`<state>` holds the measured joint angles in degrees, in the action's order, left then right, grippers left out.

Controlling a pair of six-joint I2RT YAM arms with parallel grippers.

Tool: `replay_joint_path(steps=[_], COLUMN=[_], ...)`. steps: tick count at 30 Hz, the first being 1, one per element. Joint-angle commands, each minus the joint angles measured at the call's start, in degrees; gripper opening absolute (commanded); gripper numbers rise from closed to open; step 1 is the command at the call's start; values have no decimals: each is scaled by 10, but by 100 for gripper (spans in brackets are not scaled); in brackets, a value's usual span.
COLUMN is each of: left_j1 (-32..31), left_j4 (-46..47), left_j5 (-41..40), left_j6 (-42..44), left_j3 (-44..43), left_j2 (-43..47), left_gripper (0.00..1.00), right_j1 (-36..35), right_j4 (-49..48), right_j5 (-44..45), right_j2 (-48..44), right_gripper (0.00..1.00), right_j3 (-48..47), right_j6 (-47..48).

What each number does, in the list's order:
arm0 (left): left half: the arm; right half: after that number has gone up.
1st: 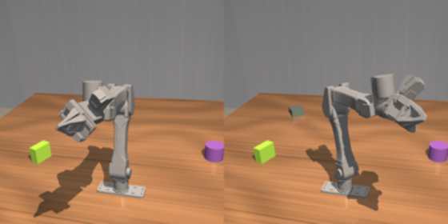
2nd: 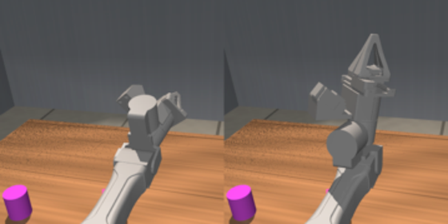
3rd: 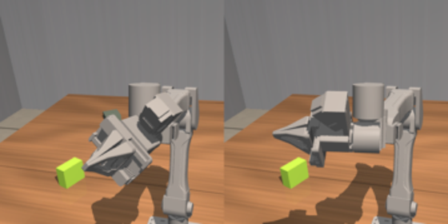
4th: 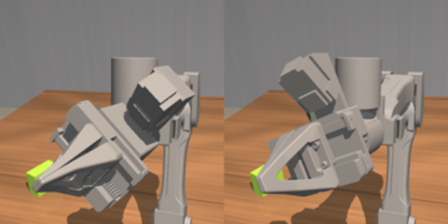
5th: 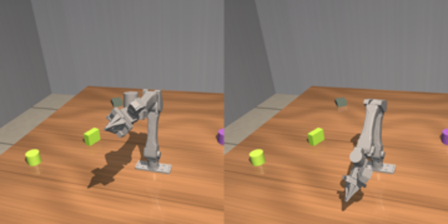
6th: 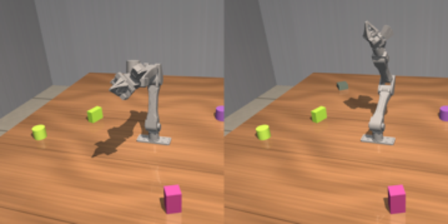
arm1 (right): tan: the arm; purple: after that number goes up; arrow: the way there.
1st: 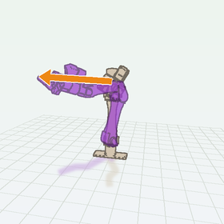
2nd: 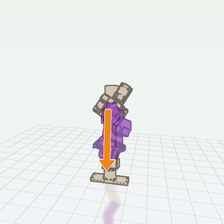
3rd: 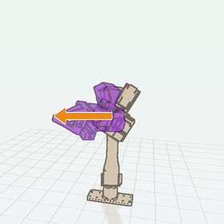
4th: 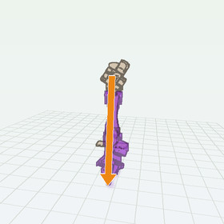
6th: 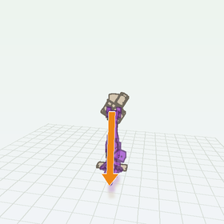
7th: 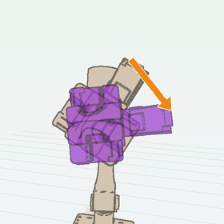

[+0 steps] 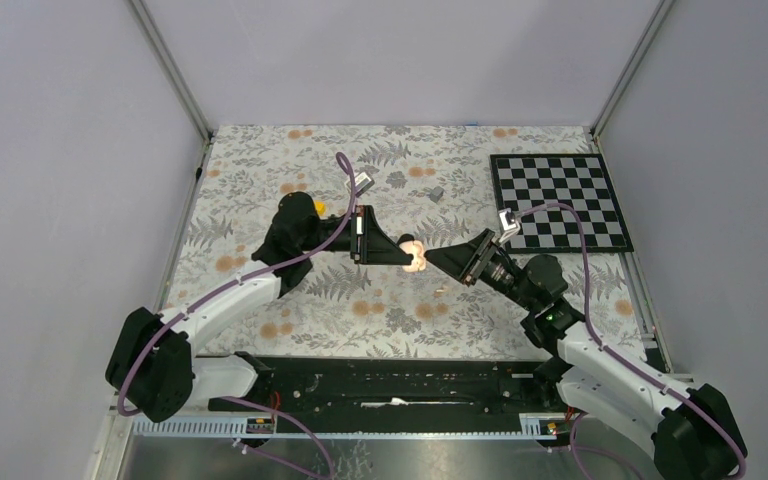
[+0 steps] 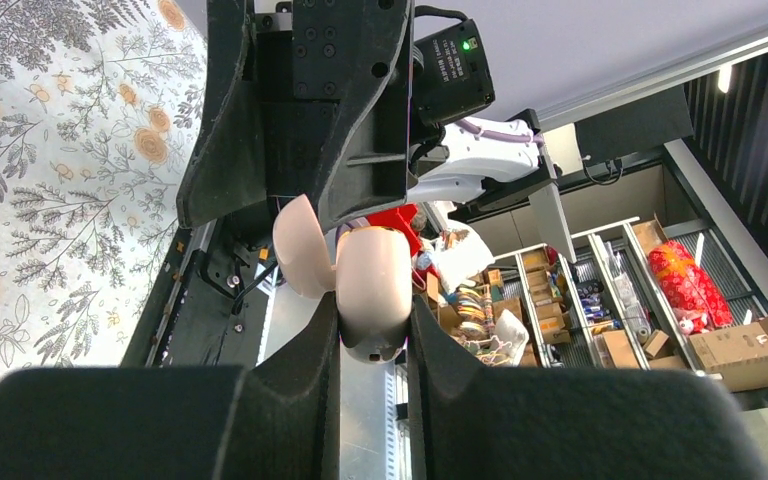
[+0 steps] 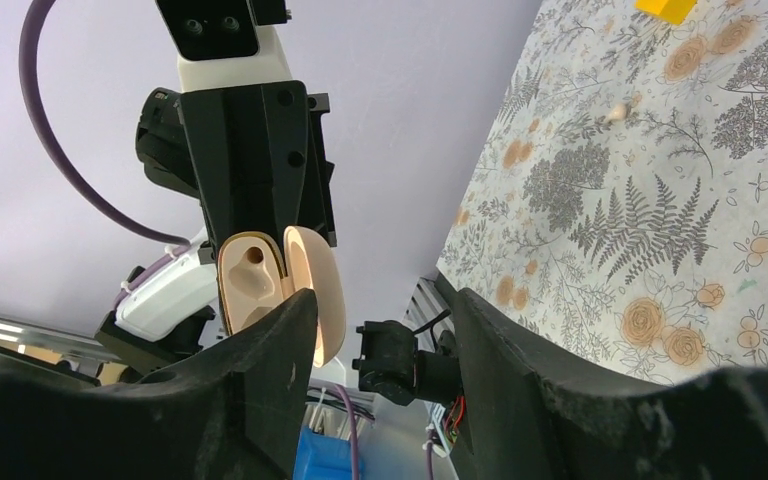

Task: Insert the wireless bluetooth earbuds into the charging case
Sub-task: Open the charging case.

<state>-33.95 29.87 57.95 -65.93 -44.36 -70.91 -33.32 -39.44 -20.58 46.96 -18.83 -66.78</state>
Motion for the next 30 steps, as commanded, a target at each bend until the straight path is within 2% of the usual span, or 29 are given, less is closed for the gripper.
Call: replay_joint_path(steps=[1,7,13,17,20,22,25,30], left_j1=[-1,-1,-1,-2,-2,-2,-2,-5], left_j4=[27,23,102,244,300,372,594,617], left_j5=[15,47,117,158,163,166,166,169], left_j6=[15,44,19,-66,-105,-160,-319,-341], left_j3=[-10,-4,-8,-2,-2,2,4,-8], left_j2=[16,2,-19,-30,-43,-58,-100,-120], left_gripper=[0,0,0,0,0,0,0,0], right_j1=[3,10,13,13,13,13,13,13], right_j4=[19,12,-1,-41,-46,-56,-143,-345], right_j5=[0,-33,-102,-181,-211,-227,-255,-287], right_j2=[-10,-52,-61,-35,-27,-25,-14,37], right_gripper=[60,67,68,69,70,71,71,71], right_j3=[-20,-29,-42,-56,-67,-69,-58,-42], right_j6=[24,28,34,31,39,40,7,-95])
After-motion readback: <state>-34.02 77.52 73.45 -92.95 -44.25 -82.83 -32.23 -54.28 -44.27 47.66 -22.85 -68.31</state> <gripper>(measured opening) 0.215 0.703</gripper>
